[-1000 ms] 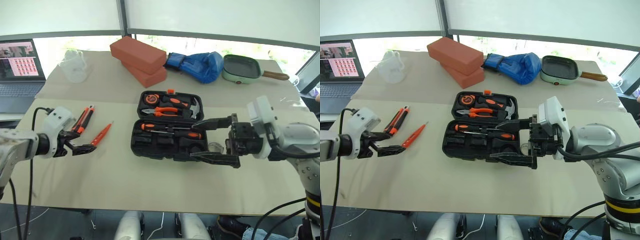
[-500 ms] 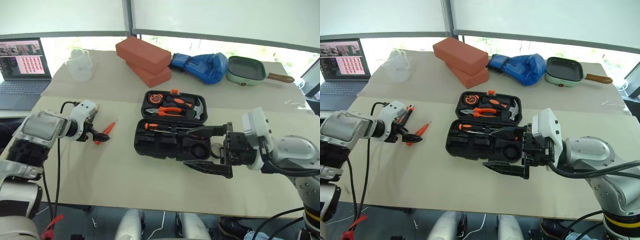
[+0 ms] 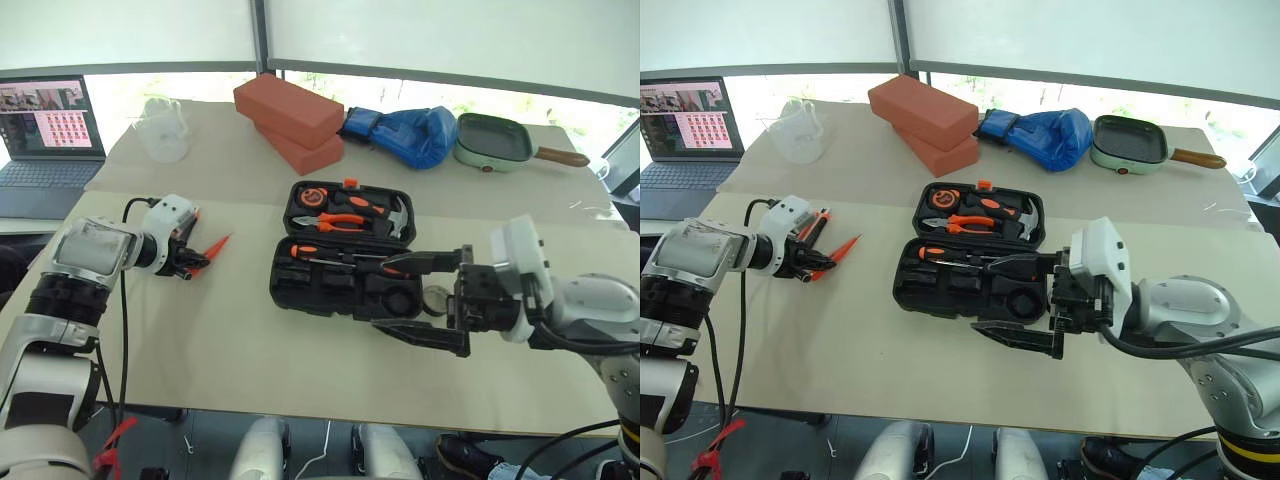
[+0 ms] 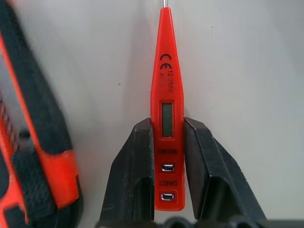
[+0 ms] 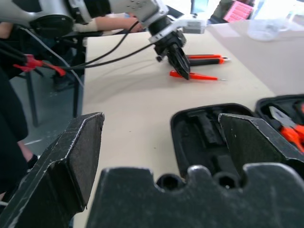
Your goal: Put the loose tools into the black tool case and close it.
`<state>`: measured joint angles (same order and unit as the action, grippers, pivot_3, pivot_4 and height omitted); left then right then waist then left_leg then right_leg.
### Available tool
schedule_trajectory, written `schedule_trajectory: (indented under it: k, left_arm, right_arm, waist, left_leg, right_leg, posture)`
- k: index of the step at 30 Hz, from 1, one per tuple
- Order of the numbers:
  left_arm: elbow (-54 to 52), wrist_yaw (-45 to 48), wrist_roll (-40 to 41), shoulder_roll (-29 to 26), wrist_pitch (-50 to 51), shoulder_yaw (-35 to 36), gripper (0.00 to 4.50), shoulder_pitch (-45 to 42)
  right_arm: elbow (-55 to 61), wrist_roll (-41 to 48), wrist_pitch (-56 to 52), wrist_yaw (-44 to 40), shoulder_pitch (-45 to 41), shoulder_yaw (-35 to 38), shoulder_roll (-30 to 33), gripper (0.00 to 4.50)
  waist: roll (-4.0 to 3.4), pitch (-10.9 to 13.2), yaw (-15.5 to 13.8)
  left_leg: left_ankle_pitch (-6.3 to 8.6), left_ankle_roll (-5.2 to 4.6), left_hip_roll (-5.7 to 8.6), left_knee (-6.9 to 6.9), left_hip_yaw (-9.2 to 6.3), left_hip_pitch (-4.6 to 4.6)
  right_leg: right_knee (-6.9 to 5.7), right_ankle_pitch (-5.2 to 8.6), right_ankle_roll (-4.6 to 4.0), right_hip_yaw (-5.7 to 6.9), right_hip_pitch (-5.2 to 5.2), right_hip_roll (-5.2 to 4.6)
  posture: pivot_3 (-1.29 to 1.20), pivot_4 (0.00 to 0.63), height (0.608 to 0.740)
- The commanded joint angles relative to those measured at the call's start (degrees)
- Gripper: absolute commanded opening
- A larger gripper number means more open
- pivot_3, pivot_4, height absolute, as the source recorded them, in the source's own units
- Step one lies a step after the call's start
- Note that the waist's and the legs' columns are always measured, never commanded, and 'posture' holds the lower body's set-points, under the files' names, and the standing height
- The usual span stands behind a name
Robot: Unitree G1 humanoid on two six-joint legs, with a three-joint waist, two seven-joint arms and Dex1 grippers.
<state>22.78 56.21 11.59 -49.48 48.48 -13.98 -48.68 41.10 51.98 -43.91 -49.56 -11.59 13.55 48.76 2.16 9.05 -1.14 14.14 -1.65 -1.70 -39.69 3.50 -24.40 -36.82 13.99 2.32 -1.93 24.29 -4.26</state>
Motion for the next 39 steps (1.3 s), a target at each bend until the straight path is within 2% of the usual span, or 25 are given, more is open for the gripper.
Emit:
schedule_trajectory:
  k: [1,4,7,13,21,30,39]
  left_arm:
    - [-4.8,3.9,-1.1,0.2,-9.4,1.4,0.42,-5.4]
    - [-10.1,10.1,-1.5,3.9,-15.7,-2.8,0.42,-9.1]
    - [-12.6,14.6,-4.1,5.7,-21.6,-6.9,0.42,-9.1]
    - [-11.5,19.4,-7.3,9.6,-27.0,-11.3,0.42,-10.3]
    - [-6.8,27.3,-12.7,12.8,-35.8,-16.9,0.42,-12.0]
    - [4.3,23.7,-19.2,19.2,-34.4,-18.1,0.42,-13.3]
    - [9.7,24.8,-23.0,20.4,-32.5,-19.1,0.42,-13.9]
  right_arm:
    - [1.3,0.6,1.5,0.6,2.2,3.4,0.8,4.5]
    - [1.6,-0.2,1.6,1.3,4.8,4.9,1.0,4.5]
    - [2.2,-0.5,1.9,2.4,6.2,5.5,0.9,4.5]
    - [4.2,-0.8,2.1,4.7,9.0,6.8,0.5,4.5]
    - [5.5,-0.7,2.7,5.8,11.7,8.6,0.6,4.5]
    - [7.1,-0.4,3.4,7.3,13.9,9.3,0.3,4.5]
    - [7.1,0.3,3.6,8.2,14.0,8.8,0.4,4.5]
  waist:
    - [0.04,0.0,0.0]
    - [0.05,0.0,-0.3]
    - [0.04,0.0,-0.4]
    - [0.03,0.0,0.9]
    - [0.03,0.0,0.4]
    - [0.03,0.0,0.5]
    - [0.03,0.0,0.6]
  left_leg:
    - [0.0,-0.01,0.0,-0.04,-0.01,-0.03]
    - [0.04,-0.07,0.04,-0.1,-0.01,-0.02]
    - [0.08,-0.14,0.1,-0.15,0.02,-0.02]
    - [0.1,-0.17,0.05,-0.14,0.06,0.04]
    - [0.1,-0.17,0.12,-0.2,0.07,0.03]
    - [0.12,-0.21,0.13,-0.24,0.04,0.0]
    - [0.12,-0.22,0.11,-0.23,0.02,0.05]
  right_leg:
    - [0.01,0.0,0.0,0.01,0.0,0.0]
    - [0.02,-0.03,0.06,0.0,-0.06,-0.06]
    - [0.05,-0.03,0.14,-0.04,-0.12,-0.1]
    - [-0.03,-0.03,0.12,-0.27,-0.03,0.12]
    - [0.01,-0.03,0.16,-0.27,-0.09,0.06]
    - [0.03,-0.04,0.2,-0.27,-0.09,0.04]
    - [-0.01,-0.04,0.2,-0.28,-0.11,0.06]
  posture:
    - [0.0,0.15,0.738]
    - [0.0,0.15,0.738]
    - [0.0,0.15,0.738]
    - [0.0,0.15,0.738]
    - [0.0,0.15,0.738]
    - [0.0,0.15,0.738]
    - [0.0,0.15,0.738]
